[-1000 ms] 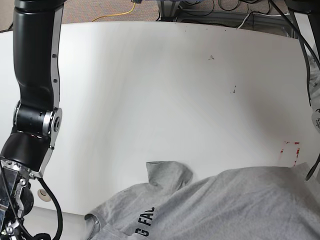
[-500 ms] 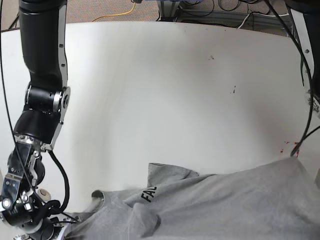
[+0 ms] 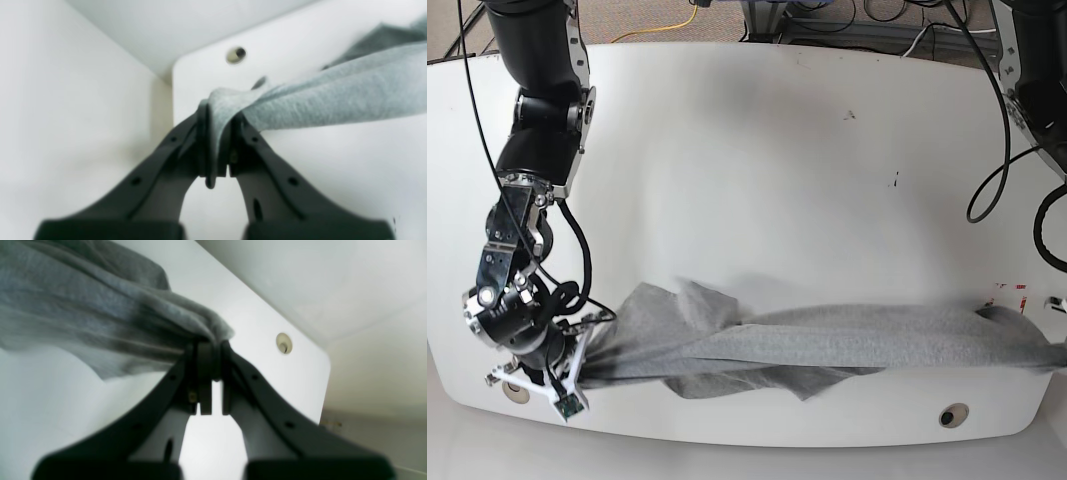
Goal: Layout the t-shirt on the table in an organized manner, then fold the t-shirt properly
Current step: 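Lift the grey t-shirt with both grippers and stretch it between them, then swing the lifted shirt away from the robot and lay it down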
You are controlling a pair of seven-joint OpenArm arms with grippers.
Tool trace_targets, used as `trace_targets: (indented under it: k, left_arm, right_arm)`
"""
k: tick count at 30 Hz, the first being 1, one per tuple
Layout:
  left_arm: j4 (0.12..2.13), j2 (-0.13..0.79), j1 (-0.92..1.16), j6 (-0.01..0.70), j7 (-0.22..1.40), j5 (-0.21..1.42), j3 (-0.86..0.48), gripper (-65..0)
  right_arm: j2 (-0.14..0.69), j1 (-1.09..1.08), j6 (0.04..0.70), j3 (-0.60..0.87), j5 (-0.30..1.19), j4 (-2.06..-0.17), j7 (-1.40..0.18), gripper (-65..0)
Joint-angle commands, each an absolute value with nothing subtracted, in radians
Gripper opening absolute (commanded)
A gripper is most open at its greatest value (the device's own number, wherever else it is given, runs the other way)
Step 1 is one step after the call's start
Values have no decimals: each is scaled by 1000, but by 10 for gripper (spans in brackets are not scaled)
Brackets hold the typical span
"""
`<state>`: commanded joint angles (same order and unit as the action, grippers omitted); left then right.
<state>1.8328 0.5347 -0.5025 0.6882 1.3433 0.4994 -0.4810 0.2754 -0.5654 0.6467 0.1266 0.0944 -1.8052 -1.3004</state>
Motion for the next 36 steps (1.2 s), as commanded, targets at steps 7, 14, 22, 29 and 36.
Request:
trace_targets:
  k: [7,14,22,29,36]
  left_arm:
    - [1868,484,-292,690,1345,499,-564,-646]
    - [1900,449,-102,690,1345,499,-641,-646]
    - [1916,446,81,691,1345,499,-680,-647]
    - [1916,423,214,698,1345,501,-780,-647]
    - [1911,421,349,698,1343,498,-825,-647]
  right_arm:
    - [275,-427,647,130,101,-1885,-1307,-644]
    - [275,-297,647,130,101,-1959,-1316,-644]
    - [275,-130,647,130,96,-2022,-1316,-644]
    - [282,24,648,154,99,-2034,-1316,-644]
    - [275,148,648,208,101,-2034,-1316,-644]
